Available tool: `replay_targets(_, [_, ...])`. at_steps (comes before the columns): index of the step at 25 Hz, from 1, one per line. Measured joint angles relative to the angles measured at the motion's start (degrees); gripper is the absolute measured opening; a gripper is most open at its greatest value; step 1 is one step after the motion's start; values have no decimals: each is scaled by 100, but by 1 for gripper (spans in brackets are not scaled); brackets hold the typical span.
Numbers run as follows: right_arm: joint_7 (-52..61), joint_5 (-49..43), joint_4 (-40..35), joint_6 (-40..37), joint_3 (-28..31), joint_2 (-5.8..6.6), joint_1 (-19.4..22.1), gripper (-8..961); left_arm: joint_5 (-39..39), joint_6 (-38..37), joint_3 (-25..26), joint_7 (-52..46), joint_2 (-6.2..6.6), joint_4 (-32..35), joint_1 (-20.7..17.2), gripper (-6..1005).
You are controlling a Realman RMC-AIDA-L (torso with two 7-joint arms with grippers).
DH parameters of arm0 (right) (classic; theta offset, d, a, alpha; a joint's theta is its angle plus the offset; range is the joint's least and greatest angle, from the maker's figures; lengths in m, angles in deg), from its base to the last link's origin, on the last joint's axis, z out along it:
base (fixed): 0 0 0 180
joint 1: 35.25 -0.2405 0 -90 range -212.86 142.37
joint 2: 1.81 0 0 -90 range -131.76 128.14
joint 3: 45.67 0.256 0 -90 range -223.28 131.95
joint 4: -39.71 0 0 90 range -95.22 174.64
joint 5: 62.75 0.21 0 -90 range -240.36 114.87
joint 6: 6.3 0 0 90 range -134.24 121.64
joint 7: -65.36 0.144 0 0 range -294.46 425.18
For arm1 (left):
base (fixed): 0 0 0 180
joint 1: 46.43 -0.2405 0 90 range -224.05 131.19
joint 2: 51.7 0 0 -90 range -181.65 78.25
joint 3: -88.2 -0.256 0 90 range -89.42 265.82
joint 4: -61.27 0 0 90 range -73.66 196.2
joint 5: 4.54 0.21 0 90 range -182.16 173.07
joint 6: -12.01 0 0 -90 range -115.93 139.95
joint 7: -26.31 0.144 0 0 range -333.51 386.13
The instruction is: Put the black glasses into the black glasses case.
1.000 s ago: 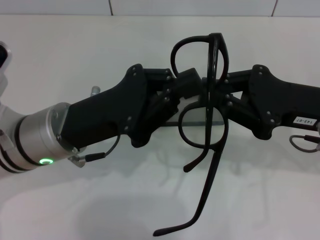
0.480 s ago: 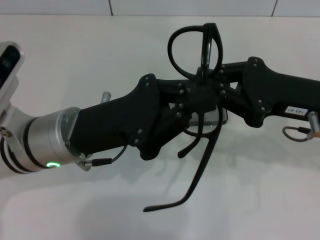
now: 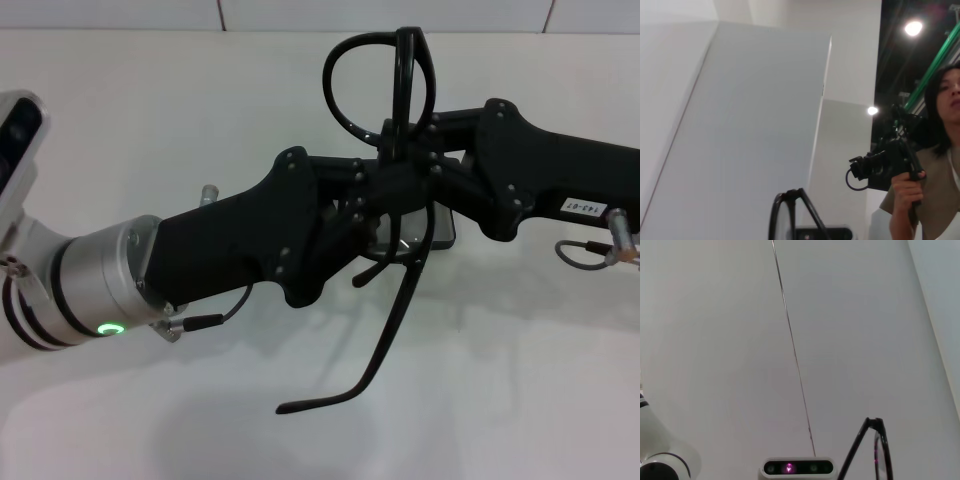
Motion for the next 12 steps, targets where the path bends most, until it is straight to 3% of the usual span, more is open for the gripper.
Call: replay_targets(12, [-29, 173, 0, -54, -24, 1, 40, 95, -132, 177, -10, 44, 0, -139, 39, 33])
